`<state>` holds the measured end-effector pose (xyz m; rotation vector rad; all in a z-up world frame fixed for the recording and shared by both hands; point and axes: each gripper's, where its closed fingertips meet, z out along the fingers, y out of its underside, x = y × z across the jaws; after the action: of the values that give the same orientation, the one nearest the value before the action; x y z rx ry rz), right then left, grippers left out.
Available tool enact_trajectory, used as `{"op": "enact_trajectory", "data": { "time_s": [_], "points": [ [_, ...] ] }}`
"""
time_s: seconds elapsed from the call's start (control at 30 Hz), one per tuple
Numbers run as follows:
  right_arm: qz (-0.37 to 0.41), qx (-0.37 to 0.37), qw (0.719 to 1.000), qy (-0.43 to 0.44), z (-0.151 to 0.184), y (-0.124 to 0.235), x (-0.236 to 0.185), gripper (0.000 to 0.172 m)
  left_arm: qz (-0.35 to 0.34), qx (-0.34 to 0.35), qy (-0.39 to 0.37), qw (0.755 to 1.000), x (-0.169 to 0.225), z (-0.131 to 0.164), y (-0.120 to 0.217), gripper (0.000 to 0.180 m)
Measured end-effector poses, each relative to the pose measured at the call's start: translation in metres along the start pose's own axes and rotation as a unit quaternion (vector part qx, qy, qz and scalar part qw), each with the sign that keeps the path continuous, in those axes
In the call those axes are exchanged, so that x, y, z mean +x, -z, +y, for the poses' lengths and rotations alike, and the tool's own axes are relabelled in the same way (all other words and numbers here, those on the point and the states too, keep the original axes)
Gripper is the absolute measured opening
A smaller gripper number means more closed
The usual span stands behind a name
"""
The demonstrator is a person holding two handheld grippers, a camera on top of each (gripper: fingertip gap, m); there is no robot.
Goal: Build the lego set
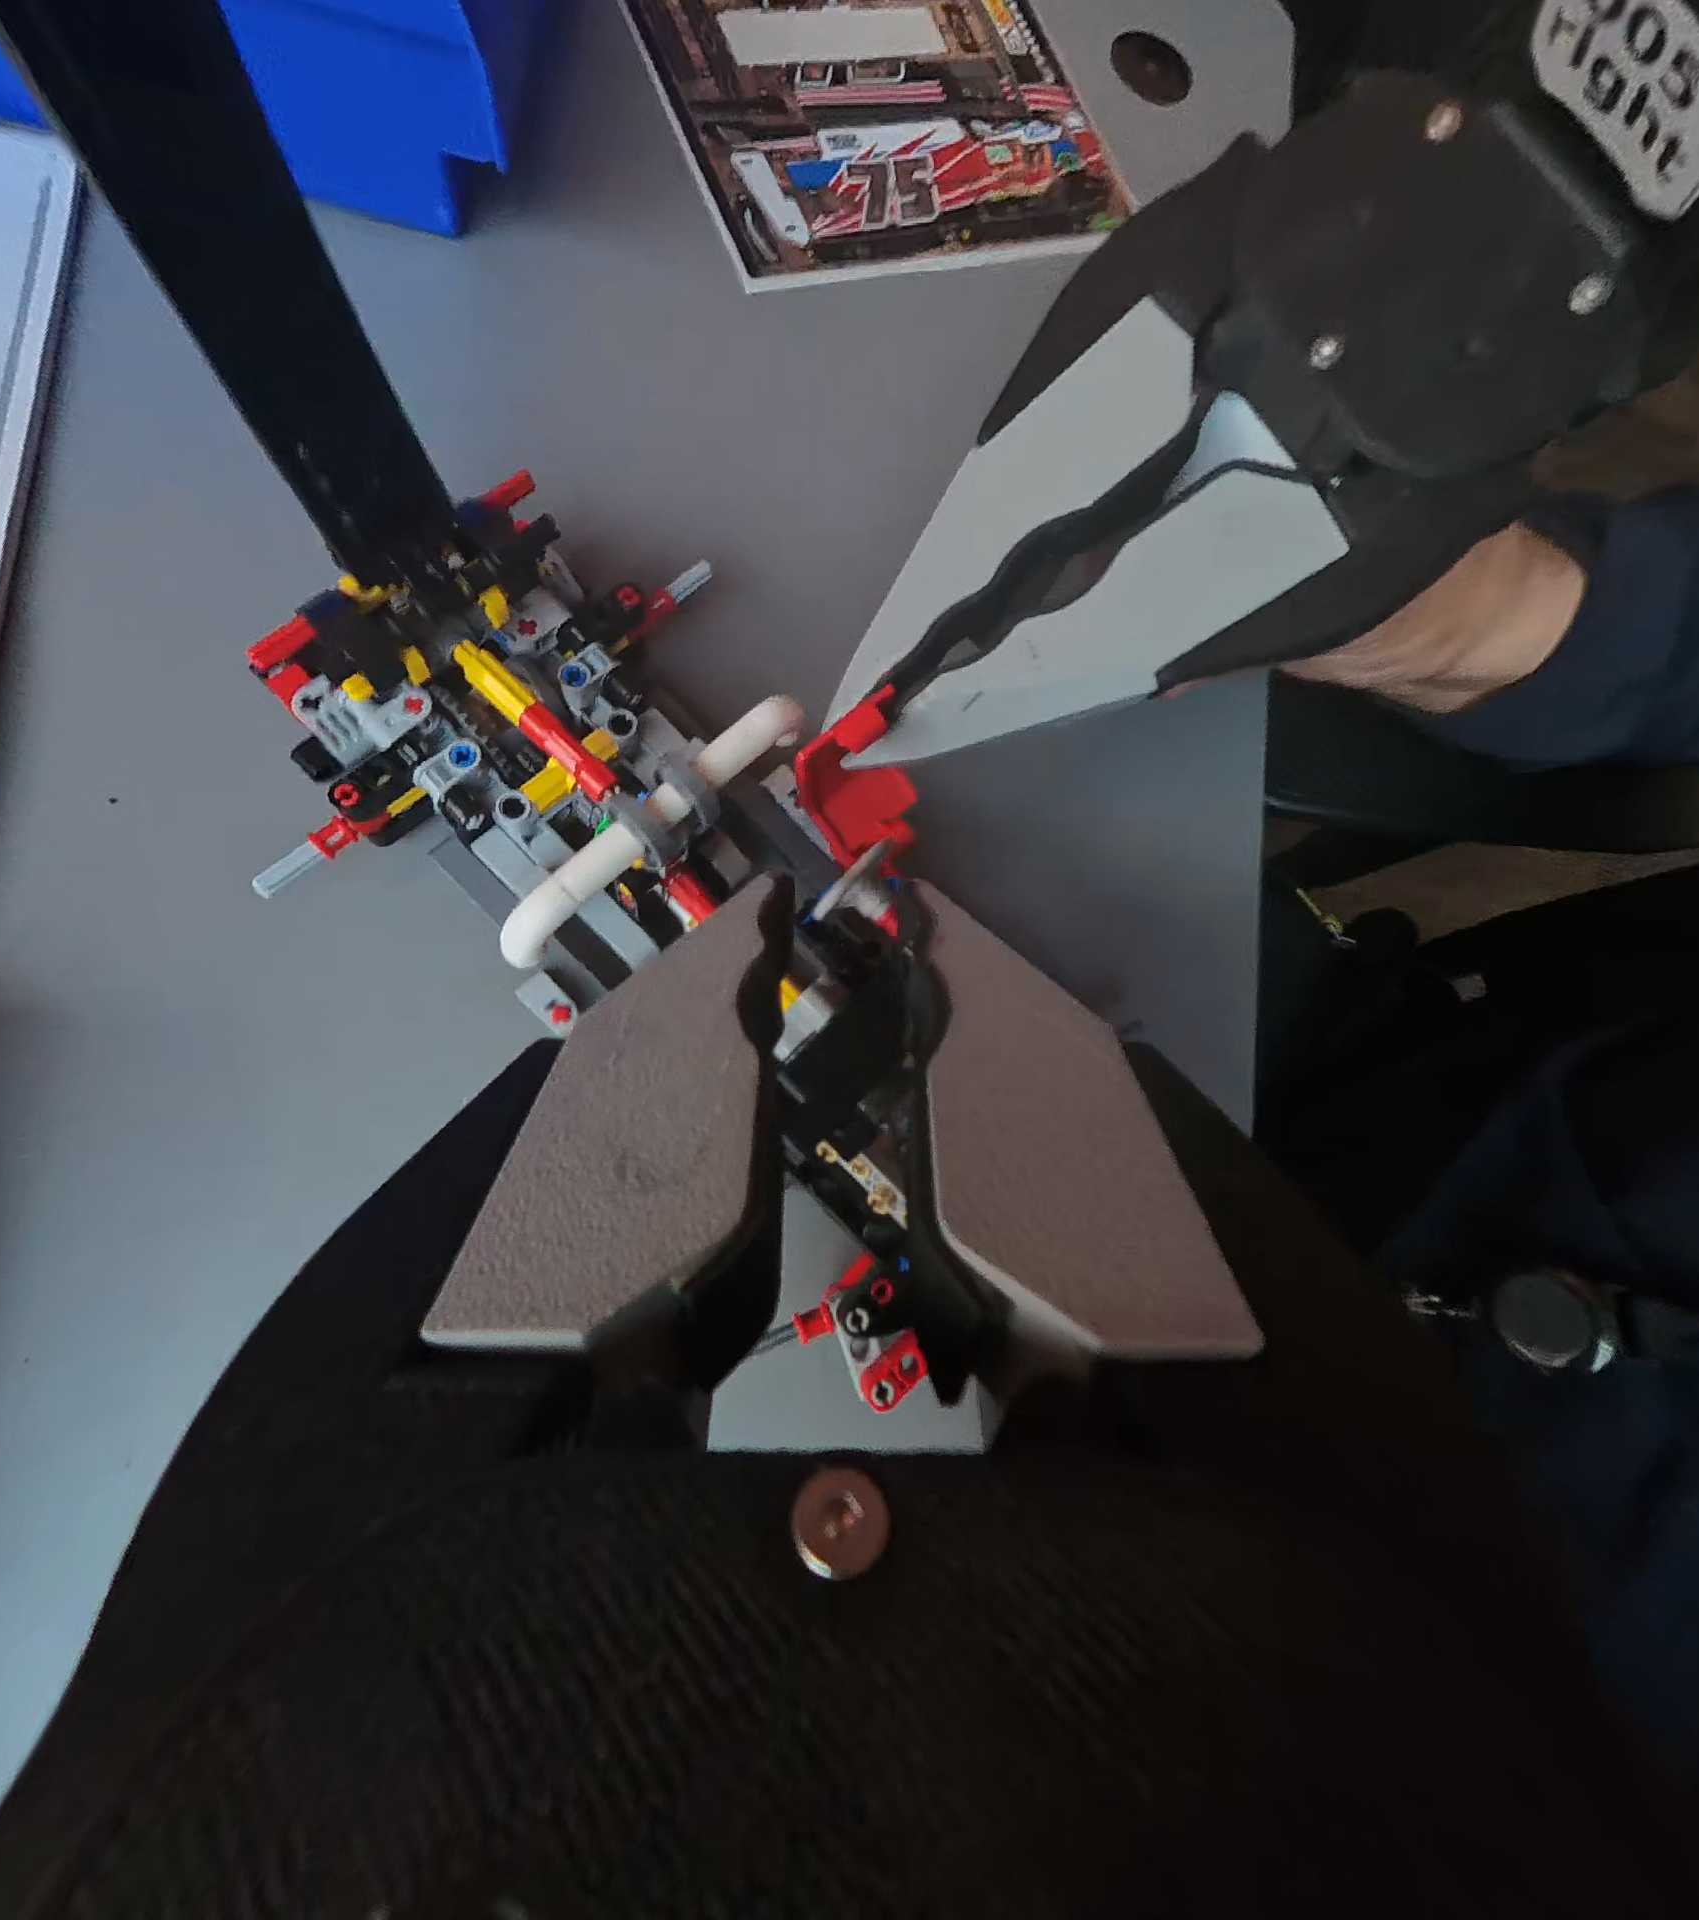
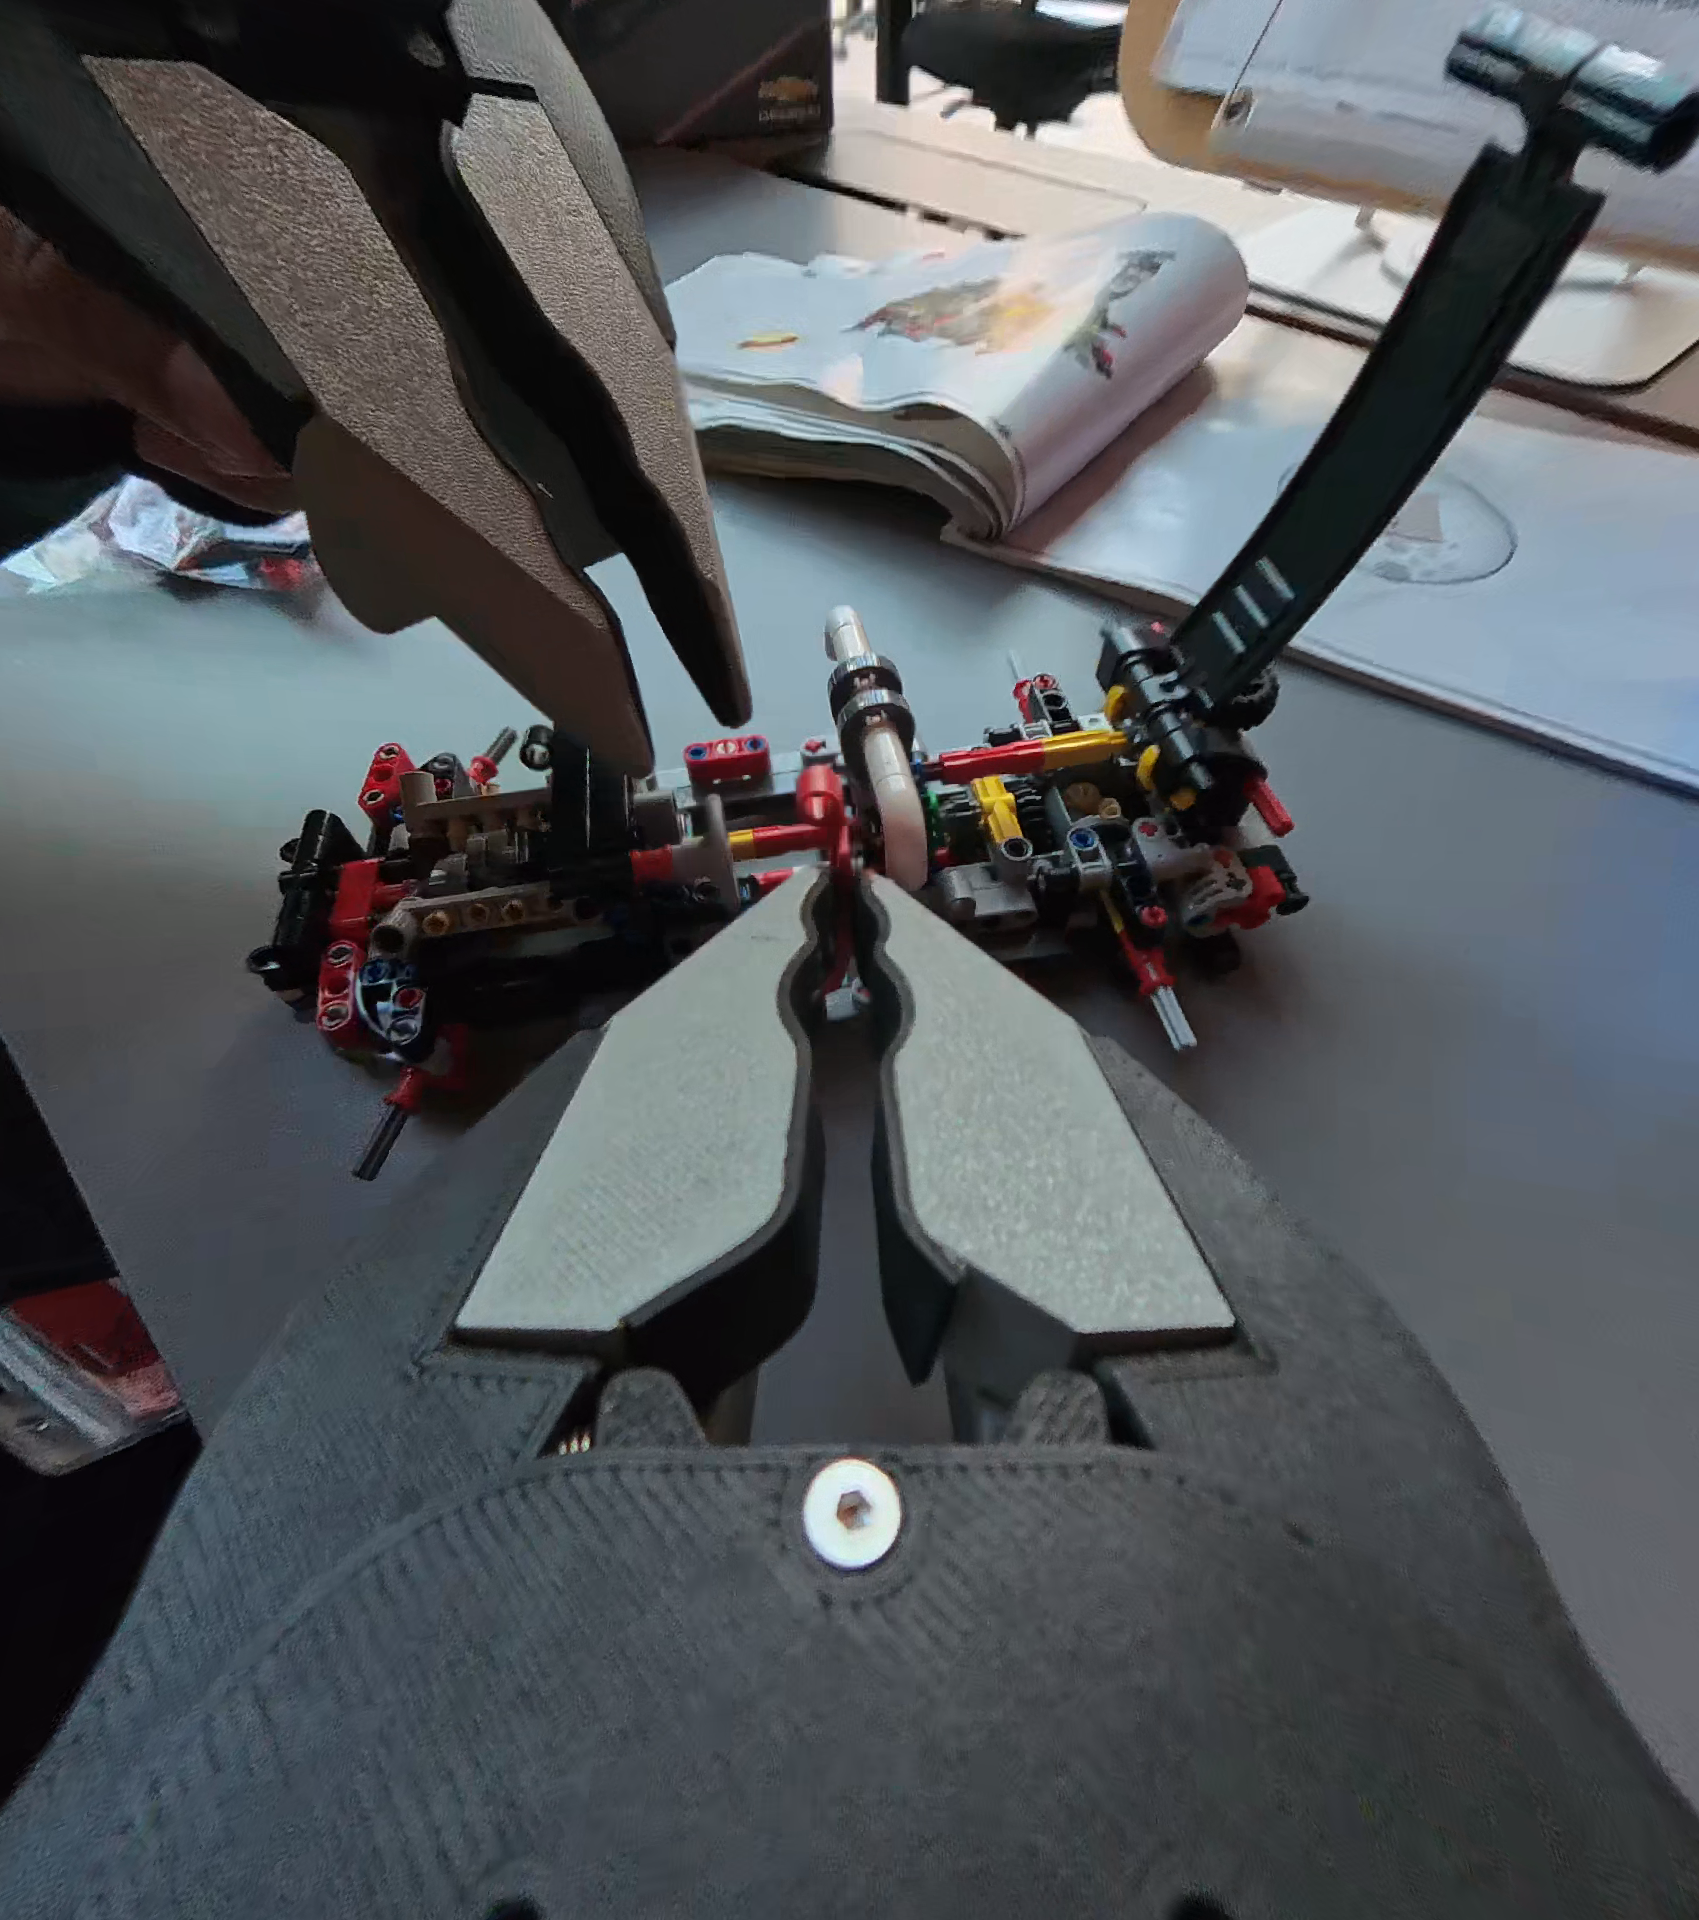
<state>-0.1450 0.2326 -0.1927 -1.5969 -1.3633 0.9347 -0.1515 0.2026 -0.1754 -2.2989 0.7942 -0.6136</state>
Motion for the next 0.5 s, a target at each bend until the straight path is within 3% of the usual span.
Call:
{"op": "enact_trajectory", "data": {
  "time_s": [0.17, 0.5],
  "points": [
    [0.009, 0.060, 0.998, 0.034, -0.016, 0.007, -0.004, 0.000, -0.014, 0.009, -0.062, 0.998, 0.001, -0.025, -0.002, 0.015],
    [-0.025, 0.082, 0.996, 0.009, -0.021, 0.011, -0.004, 0.000, 0.044, -0.008, -0.132, 0.990, 0.002, -0.021, -0.023, 0.001]
  ]
}}
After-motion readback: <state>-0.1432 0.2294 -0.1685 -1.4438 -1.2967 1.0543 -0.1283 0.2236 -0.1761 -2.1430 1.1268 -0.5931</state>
